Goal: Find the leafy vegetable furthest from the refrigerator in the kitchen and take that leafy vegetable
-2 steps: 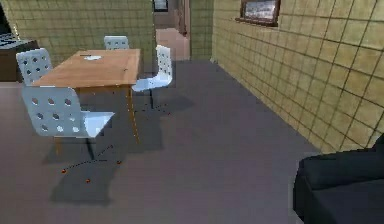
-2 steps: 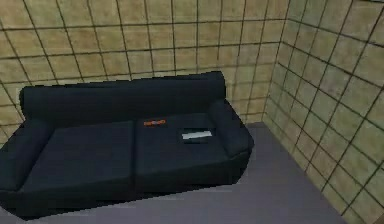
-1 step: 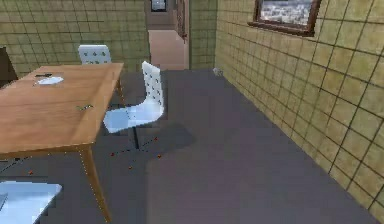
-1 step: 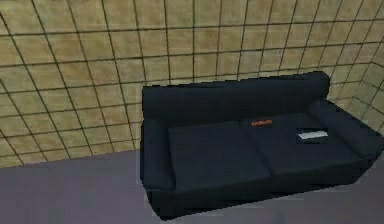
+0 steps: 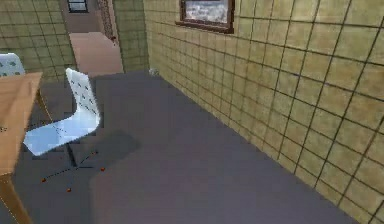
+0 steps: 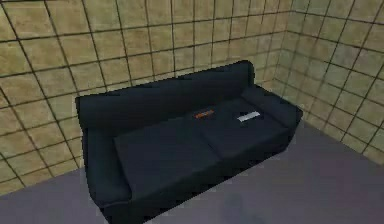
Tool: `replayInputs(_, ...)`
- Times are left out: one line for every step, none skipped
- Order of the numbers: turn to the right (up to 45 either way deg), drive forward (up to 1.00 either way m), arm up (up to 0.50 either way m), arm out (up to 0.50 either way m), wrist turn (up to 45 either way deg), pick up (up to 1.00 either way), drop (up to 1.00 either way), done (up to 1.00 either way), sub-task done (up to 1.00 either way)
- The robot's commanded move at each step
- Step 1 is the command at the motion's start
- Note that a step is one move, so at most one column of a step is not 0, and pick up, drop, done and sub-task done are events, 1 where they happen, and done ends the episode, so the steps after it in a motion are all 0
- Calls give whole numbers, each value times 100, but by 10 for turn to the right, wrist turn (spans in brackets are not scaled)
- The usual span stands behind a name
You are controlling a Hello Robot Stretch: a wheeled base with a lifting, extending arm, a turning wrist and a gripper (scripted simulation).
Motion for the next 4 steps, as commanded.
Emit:
replayInputs(0,100,0,0,0,0,0,0,0)
replayInputs(0,55,0,0,0,0,0,0,0)
replayInputs(-450,0,0,0,0,0,0,0,0)
replayInputs(-60,0,0,0,0,0,0,0,0)
